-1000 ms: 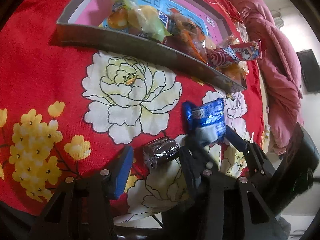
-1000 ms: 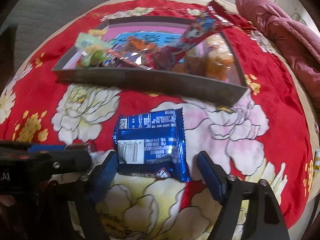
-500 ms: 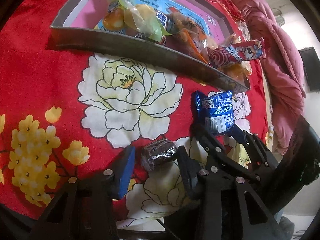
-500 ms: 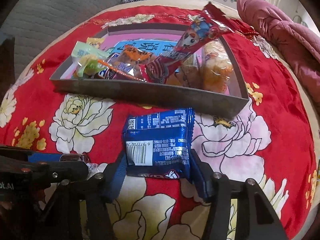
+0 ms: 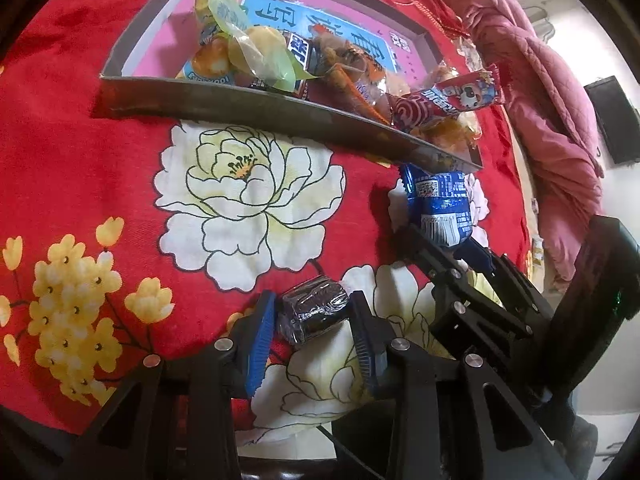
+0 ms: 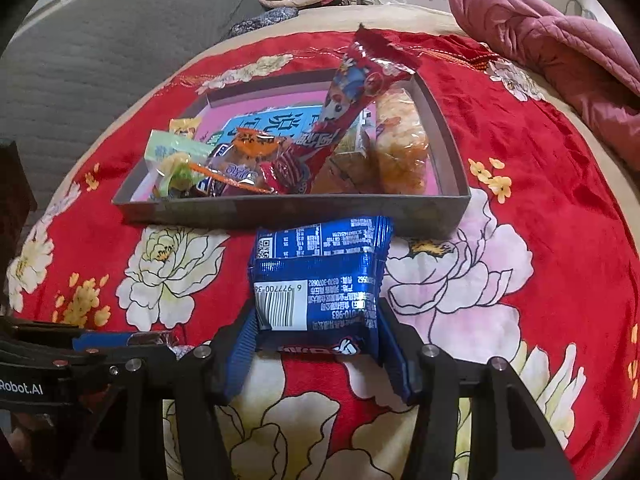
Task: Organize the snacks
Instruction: 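Close the right tool on the blue biscuit pack while the left grasps the dark chocolate, then carry the biscuit pack into the box while the left tool carries the chocolate there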
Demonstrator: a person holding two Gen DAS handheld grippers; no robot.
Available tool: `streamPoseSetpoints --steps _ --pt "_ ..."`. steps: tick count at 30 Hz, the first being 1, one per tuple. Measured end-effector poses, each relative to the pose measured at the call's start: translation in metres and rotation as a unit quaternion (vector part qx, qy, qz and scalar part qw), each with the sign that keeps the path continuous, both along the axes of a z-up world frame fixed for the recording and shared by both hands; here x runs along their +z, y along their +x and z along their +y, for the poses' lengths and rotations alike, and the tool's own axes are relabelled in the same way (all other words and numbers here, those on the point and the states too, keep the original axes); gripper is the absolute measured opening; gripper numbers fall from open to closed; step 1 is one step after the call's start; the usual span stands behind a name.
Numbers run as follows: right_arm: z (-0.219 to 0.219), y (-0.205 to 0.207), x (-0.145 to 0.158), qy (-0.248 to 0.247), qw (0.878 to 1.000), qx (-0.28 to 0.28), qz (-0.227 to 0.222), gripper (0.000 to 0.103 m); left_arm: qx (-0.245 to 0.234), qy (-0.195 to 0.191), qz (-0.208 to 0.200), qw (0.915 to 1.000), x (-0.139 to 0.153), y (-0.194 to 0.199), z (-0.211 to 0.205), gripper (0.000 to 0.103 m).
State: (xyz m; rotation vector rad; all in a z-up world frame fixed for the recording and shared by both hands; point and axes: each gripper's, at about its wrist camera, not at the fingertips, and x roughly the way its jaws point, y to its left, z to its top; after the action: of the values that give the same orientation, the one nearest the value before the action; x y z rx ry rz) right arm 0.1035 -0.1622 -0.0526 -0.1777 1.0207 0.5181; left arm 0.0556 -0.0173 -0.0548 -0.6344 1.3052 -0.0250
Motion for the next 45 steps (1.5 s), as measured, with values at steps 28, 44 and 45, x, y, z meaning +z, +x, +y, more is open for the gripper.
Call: streamPoseSetpoints --steps 28,44,45 --pt "0.007 -0.015 0.03 0.04 0.996 0.035 -0.068 0.056 0.014 0.04 -0.054 0.9976 0.041 -0.004 0.02 0.038" --pt "0.013 -0.018 0.042 0.055 0.992 0.043 -0.103 0.056 0.026 0.075 -0.077 0.9938 0.056 0.0 0.034 0.038" --pt "0.014 -0.018 0.042 0.055 0.992 0.043 -0.104 0.056 0.026 0.079 -0.079 0.9934 0.057 0.0 0.035 0.038"
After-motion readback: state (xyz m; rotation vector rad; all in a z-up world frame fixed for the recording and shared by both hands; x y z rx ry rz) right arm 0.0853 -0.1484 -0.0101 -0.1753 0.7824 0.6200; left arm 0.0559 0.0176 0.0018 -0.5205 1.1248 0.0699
